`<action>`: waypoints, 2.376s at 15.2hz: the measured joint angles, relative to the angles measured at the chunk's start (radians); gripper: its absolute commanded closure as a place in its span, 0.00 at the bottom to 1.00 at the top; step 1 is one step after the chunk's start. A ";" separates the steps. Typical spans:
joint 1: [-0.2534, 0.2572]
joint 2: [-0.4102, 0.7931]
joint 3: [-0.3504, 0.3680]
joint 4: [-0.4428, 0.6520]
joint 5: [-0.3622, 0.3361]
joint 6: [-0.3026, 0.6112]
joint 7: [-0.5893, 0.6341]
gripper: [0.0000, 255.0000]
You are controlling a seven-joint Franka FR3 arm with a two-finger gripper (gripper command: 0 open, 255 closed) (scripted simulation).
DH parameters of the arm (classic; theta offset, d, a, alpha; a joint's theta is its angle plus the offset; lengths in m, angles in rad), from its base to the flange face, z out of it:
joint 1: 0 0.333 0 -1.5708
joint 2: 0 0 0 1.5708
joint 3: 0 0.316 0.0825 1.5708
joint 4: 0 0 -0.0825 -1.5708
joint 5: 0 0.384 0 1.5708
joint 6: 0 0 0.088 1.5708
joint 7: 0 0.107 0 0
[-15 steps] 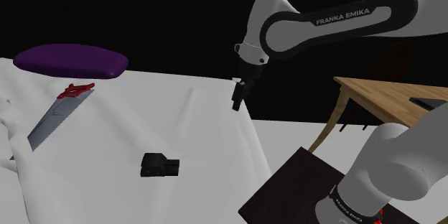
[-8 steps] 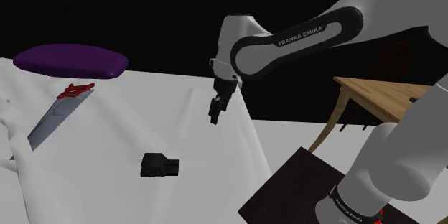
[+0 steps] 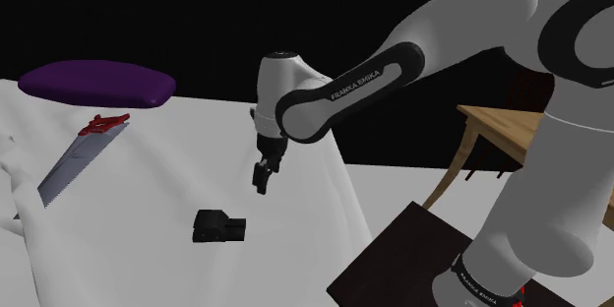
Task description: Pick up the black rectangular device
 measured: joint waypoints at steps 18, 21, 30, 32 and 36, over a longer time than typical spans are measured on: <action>0.172 0.514 -0.039 0.393 -0.208 0.061 0.088 0.00; 0.176 0.537 -0.045 0.397 -0.215 0.080 0.092 1.00; 0.178 0.541 -0.046 0.401 -0.217 0.082 0.093 1.00; 0.176 0.537 -0.044 0.400 -0.215 0.078 0.091 1.00; 0.171 0.503 -0.035 0.394 -0.204 0.050 0.086 1.00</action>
